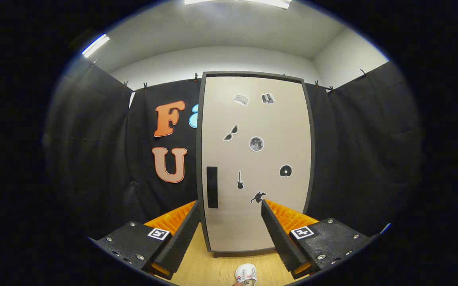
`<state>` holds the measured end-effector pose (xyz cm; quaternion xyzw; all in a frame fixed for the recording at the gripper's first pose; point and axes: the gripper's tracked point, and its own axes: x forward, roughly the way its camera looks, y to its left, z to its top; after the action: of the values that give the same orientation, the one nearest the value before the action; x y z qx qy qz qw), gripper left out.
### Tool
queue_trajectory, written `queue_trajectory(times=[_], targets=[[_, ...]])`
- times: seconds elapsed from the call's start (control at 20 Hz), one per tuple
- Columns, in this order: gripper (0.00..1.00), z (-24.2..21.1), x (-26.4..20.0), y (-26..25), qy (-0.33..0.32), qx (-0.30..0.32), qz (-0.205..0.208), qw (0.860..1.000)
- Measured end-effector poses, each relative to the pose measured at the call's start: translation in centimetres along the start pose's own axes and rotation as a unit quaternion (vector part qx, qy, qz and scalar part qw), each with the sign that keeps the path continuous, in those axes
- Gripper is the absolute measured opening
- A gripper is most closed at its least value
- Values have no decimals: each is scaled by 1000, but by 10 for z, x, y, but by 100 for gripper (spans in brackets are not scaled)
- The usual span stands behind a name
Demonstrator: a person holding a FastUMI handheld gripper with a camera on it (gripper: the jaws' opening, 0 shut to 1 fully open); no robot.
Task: Open the shoe cabinet door, grab the shoes and put them into the shoe cabinet, then close the shoe cabinet door.
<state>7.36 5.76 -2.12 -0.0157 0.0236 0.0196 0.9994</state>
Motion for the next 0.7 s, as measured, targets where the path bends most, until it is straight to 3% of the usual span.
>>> queue_trajectory(times=[0.7], targets=[[95, -30, 122, 43, 15, 6, 8, 1000]])
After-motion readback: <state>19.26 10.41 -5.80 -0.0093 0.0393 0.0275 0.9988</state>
